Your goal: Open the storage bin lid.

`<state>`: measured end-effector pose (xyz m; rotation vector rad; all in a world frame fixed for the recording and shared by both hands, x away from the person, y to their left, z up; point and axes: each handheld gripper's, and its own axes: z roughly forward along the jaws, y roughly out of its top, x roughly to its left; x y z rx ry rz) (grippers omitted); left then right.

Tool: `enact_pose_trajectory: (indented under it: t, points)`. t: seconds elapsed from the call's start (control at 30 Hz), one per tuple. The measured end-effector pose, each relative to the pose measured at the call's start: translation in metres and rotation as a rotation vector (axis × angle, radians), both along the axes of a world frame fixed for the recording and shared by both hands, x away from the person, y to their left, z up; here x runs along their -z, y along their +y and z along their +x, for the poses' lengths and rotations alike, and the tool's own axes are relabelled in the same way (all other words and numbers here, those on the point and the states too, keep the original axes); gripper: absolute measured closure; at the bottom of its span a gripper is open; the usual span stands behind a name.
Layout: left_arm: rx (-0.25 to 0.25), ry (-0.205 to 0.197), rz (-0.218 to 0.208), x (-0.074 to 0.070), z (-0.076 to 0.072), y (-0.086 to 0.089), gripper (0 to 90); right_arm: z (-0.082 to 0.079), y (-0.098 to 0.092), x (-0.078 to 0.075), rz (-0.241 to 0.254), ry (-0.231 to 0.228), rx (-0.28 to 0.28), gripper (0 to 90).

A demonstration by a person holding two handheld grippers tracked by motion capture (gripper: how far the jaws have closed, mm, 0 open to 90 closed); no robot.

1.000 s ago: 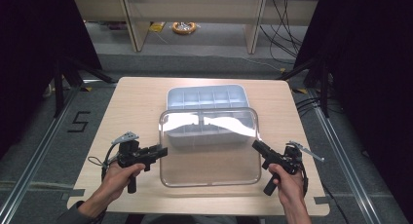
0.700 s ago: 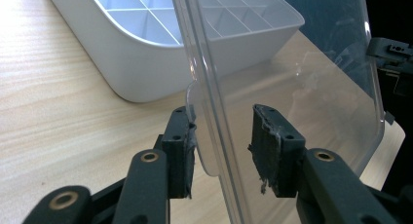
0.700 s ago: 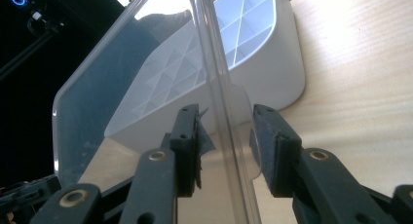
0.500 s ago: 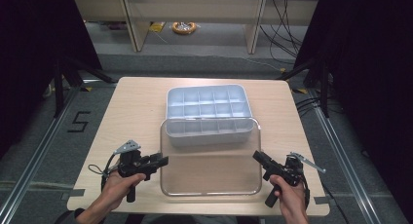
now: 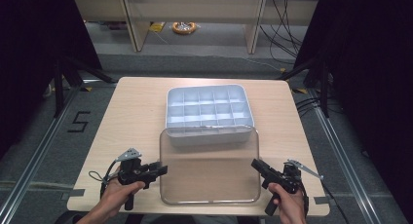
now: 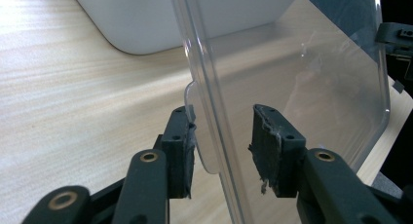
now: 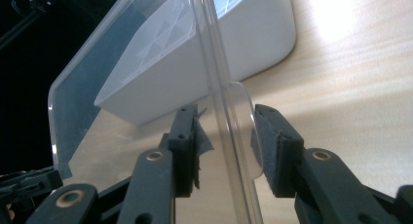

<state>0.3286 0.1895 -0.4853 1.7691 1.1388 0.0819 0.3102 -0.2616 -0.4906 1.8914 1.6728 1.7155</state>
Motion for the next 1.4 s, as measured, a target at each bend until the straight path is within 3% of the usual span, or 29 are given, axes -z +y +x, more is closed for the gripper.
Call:
enact_pose_trajectory:
  t: [0.03,0.1,0.17,0.2,0.27,0.3,0.4,0.43,0.47,0.53,0.57,0.63,0.67,0.73,0.8,0.83,0.87,0.9,0.97,1.0,1.07,1.13,1.17,1.2,1.23,1.27,1.3,1.37,1.4]
  points:
    - [0.007,0.001,-0.003,0.001,-0.001,0.000,60.1,-0.002,0.000,0.001,-0.016,0.010,0.006,62.9]
    - [0.014,0.011,-0.003,0.003,-0.002,0.000,59.9,-0.005,0.001,0.001,0.021,0.037,-0.002,62.8]
    - [0.021,0.014,0.001,0.004,-0.003,0.001,59.7,-0.004,-0.001,0.005,-0.022,0.010,0.001,62.8]
    - [0.024,0.017,0.006,0.004,-0.004,0.000,59.6,-0.004,0.000,0.006,-0.017,0.004,0.003,62.8]
    - [0.025,0.021,0.005,0.006,-0.005,-0.001,59.1,-0.006,0.001,0.005,0.010,0.068,0.009,62.8]
    - [0.023,0.019,0.002,0.006,-0.005,-0.001,59.0,-0.006,0.001,0.005,0.008,0.073,0.010,62.7]
    - [0.022,0.018,-0.001,0.006,-0.006,-0.001,59.0,-0.006,0.001,0.006,-0.005,0.076,0.007,62.3]
    - [0.025,0.021,0.001,0.006,-0.007,-0.001,59.0,-0.004,0.000,0.009,-0.025,0.049,0.004,62.2]
    - [0.027,0.025,0.002,0.007,-0.007,-0.001,59.0,-0.004,0.000,0.008,-0.028,0.062,0.008,62.2]
    - [0.043,0.029,0.020,0.008,-0.008,0.000,58.7,-0.006,0.002,0.007,0.010,0.084,0.007,62.0]
    - [0.032,0.033,-0.002,0.009,-0.009,-0.002,58.6,-0.006,0.000,0.008,0.001,0.073,-0.004,61.9]
    - [0.042,0.041,0.001,0.010,-0.011,-0.002,58.5,-0.006,-0.001,0.010,-0.033,0.052,-0.004,61.9]
    - [0.045,0.043,-0.002,0.010,-0.011,-0.002,58.5,-0.007,0.000,0.010,-0.014,0.076,0.005,61.9]
    - [0.049,0.045,-0.002,0.011,-0.012,-0.002,58.4,-0.006,-0.003,0.013,-0.069,0.040,-0.010,61.8]
    - [0.056,0.061,0.009,0.013,-0.012,-0.003,58.2,-0.006,-0.004,0.015,-0.068,0.030,-0.015,61.8]
    - [0.056,0.064,0.007,0.014,-0.012,-0.003,57.8,-0.007,-0.003,0.015,-0.060,0.064,-0.001,61.9]
    - [0.054,0.066,0.006,0.015,-0.012,-0.003,57.7,-0.007,-0.002,0.015,-0.050,0.061,-0.001,62.0]
    - [0.059,0.077,0.014,0.015,-0.012,-0.003,57.5,-0.007,-0.003,0.015,-0.076,0.062,-0.003,62.0]
    - [0.060,0.081,0.019,0.017,-0.012,-0.004,57.1,-0.007,-0.002,0.016,-0.061,0.091,0.004,61.9]
    - [0.062,0.080,0.019,0.017,-0.012,-0.004,57.0,-0.007,-0.003,0.017,-0.071,0.078,0.001,61.9]
    - [0.062,0.085,0.020,0.018,-0.011,-0.005,56.8,-0.008,-0.002,0.015,-0.041,0.092,-0.009,61.8]
    - [0.065,0.096,0.027,0.019,-0.011,-0.004,56.7,-0.006,-0.003,0.019,-0.101,0.078,-0.005,61.4]
    - [0.064,0.096,0.024,0.020,-0.010,-0.004,56.6,-0.007,-0.001,0.018,-0.069,0.105,-0.006,61.3]
    - [0.062,0.100,0.025,0.020,-0.010,-0.004,56.5,-0.007,0.000,0.019,-0.075,0.107,-0.001,61.3]
    - [0.062,0.109,0.030,0.021,-0.009,-0.003,56.5,-0.005,-0.002,0.022,-0.123,0.084,-0.006,61.3]
    - [0.059,0.109,0.030,0.021,-0.009,-0.003,56.5,-0.005,-0.001,0.022,-0.084,0.087,-0.023,61.3]
    - [0.060,0.109,0.033,0.022,-0.008,-0.003,56.5,-0.004,-0.001,0.023,-0.104,0.094,-0.017,61.3]
    - [0.054,0.111,0.035,0.022,-0.007,-0.004,56.4,-0.005,0.000,0.022,-0.080,0.114,-0.012,61.2]
    - [0.052,0.113,0.037,0.023,-0.006,-0.004,56.4,-0.004,0.000,0.024,-0.105,0.102,0.001,61.2]
